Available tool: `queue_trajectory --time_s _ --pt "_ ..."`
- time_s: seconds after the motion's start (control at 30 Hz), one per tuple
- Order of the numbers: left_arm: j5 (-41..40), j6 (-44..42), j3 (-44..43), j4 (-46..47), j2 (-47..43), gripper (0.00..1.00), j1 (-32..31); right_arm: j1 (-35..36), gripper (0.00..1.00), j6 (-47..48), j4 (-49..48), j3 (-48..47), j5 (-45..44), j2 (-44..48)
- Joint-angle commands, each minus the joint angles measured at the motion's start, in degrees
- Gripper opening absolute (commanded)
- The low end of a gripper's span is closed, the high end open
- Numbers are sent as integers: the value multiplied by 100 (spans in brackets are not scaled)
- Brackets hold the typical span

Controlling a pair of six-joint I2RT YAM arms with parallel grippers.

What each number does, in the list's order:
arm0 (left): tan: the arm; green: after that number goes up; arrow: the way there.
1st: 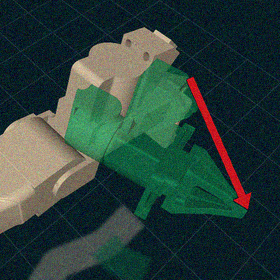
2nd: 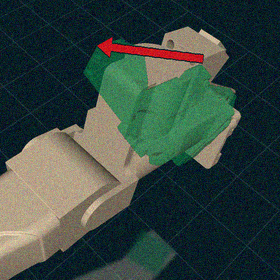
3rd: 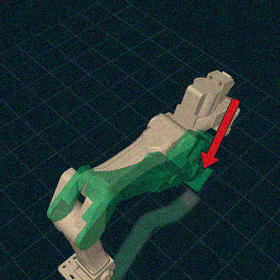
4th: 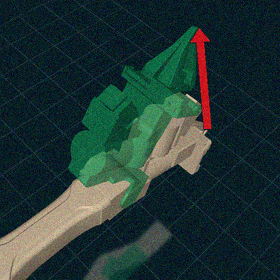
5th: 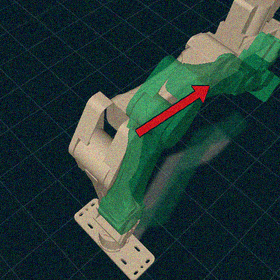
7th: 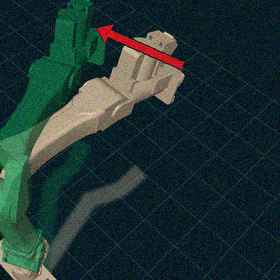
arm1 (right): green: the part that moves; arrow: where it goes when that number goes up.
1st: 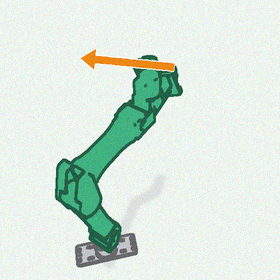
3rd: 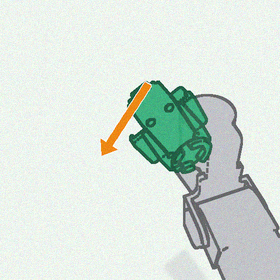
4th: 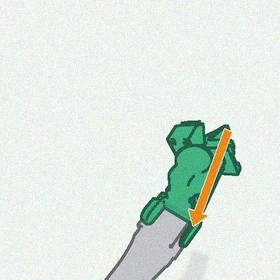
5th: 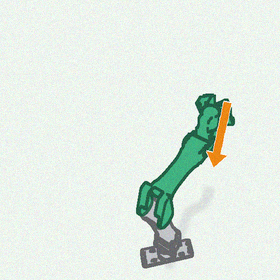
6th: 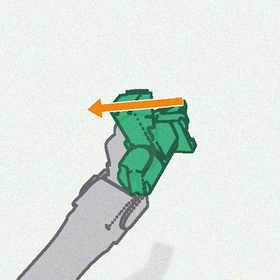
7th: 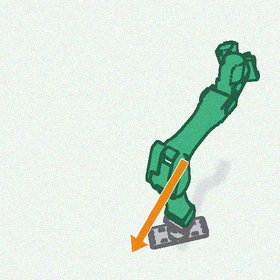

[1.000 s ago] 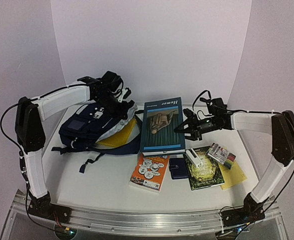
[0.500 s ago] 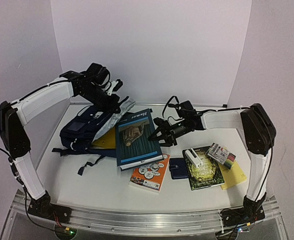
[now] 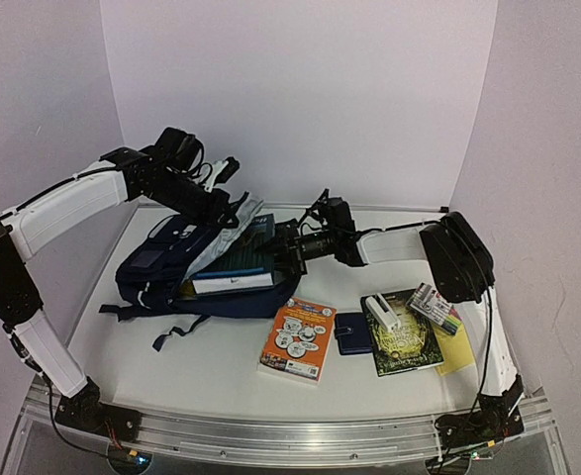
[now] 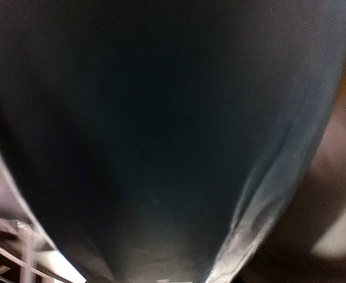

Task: Pack the student bag
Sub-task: Place the book in the student bag.

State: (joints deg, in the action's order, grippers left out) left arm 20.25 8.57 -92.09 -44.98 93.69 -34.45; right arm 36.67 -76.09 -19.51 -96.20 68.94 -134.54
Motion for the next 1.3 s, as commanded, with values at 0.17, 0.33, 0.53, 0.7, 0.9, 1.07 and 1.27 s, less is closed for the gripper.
queue_trajectory --time_s 0.17,0.33,0.53,0.7,0.9,1.07,1.27 --pt "546 -83 -110 542 -469 0 -52 93 0 -2428 -3554 -686 -656 -904" --pt "698 -101 -212 515 -302 0 -45 274 0 -1534 -2662 -741 -981 -977" --pt "849 -106 -320 516 -194 0 -28 495 0 527 -338 -1322 -1563 -941" --pt "1071 -27 -195 654 -191 0 66 631 0 1224 317 -1686 -2004 -1090" --pt "1272 68 -144 781 -78 0 168 850 0 1202 450 -2361 -1947 -1532" --pt "1477 114 -144 869 21 0 178 866 1 960 304 -2890 -2076 -1877" --pt "1481 196 -130 879 9 0 290 828 60 1115 301 -2612 -2132 -1676"
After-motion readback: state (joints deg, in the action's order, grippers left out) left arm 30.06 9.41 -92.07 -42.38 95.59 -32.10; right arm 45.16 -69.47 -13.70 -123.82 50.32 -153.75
